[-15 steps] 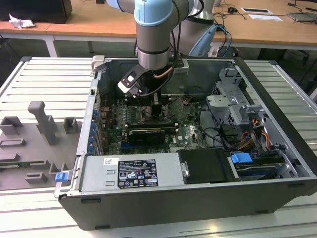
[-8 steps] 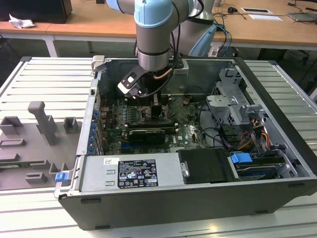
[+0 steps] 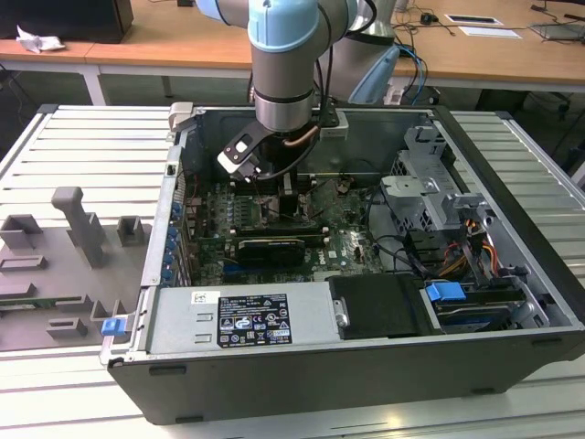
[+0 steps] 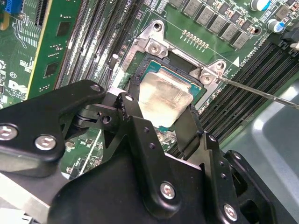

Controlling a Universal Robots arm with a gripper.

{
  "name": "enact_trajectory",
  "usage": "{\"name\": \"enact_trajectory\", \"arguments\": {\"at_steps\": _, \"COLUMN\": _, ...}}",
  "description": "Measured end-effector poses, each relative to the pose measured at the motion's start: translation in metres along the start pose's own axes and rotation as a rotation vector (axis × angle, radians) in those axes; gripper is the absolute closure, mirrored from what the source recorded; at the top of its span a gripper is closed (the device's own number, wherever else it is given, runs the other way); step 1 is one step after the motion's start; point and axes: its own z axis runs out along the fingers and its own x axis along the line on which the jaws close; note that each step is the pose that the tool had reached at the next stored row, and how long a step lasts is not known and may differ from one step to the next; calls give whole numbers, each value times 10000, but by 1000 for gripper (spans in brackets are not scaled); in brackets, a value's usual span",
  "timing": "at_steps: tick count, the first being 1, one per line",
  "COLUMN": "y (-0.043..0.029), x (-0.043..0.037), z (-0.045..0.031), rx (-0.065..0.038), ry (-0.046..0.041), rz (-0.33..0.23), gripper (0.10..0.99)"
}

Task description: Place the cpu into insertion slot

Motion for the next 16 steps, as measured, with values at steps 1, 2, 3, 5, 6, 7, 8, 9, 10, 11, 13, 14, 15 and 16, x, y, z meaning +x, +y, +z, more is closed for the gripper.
{"name": "enact_trajectory", "arguments": {"at_steps": 1, "y": 0, "x": 0, "z": 0, "rx": 0, "ry": -1, "rz": 0, "gripper": 549}}
{"name": "enact_trajectory", "arguments": {"at_steps": 2, "y": 0, "x": 0, "z": 0, "rx": 0, "ry": 0, "rz": 1, "gripper": 549}}
{"name": "enact_trajectory", "arguments": {"at_steps": 3, "y": 0, "x": 0, "z": 0, "rx": 1, "ry": -1, "rz": 0, "gripper": 533}}
{"name": "enact_trajectory", "arguments": {"at_steps": 5, "y": 0, "x": 0, "z": 0, "rx": 0, "ry": -1, "rz": 1, "gripper": 471}}
{"name": "enact_trajectory", "arguments": {"at_steps": 6, "y": 0, "x": 0, "z": 0, "rx": 0, "ry": -2, "rz": 1, "gripper": 471}}
{"name": "enact_trajectory", "arguments": {"at_steps": 7, "y": 1, "x": 0, "z": -1, "rx": -1, "ry": 0, "rz": 1, "gripper": 471}}
{"name": "enact_trajectory", "arguments": {"at_steps": 8, "y": 1, "x": 0, "z": -5, "rx": -1, "ry": 0, "rz": 1, "gripper": 471}}
{"name": "enact_trajectory", "arguments": {"at_steps": 9, "y": 6, "x": 2, "z": -84, "rx": 14, "ry": -2, "rz": 1, "gripper": 675}}
{"name": "enact_trajectory", "arguments": {"at_steps": 10, "y": 10, "x": 3, "z": -136, "rx": 27, "ry": -13, "rz": 1, "gripper": 918}}
{"name": "enact_trajectory", "arguments": {"at_steps": 11, "y": 11, "x": 3, "z": -161, "rx": 27, "ry": -18, "rz": -1, "gripper": 980}}
{"name": "enact_trajectory", "arguments": {"at_steps": 13, "y": 13, "x": 4, "z": -179, "rx": 27, "ry": -18, "rz": 0, "gripper": 980}}
{"name": "enact_trajectory", "arguments": {"at_steps": 14, "y": 13, "x": 4, "z": -188, "rx": 28, "ry": -18, "rz": 0, "gripper": 980}}
{"name": "enact_trajectory", "arguments": {"at_steps": 15, "y": 13, "x": 4, "z": -194, "rx": 30, "ry": -18, "rz": 1, "gripper": 980}}
{"name": "enact_trajectory", "arguments": {"at_steps": 16, "y": 14, "x": 4, "z": -199, "rx": 31, "ry": -18, "rz": 1, "gripper": 980}}
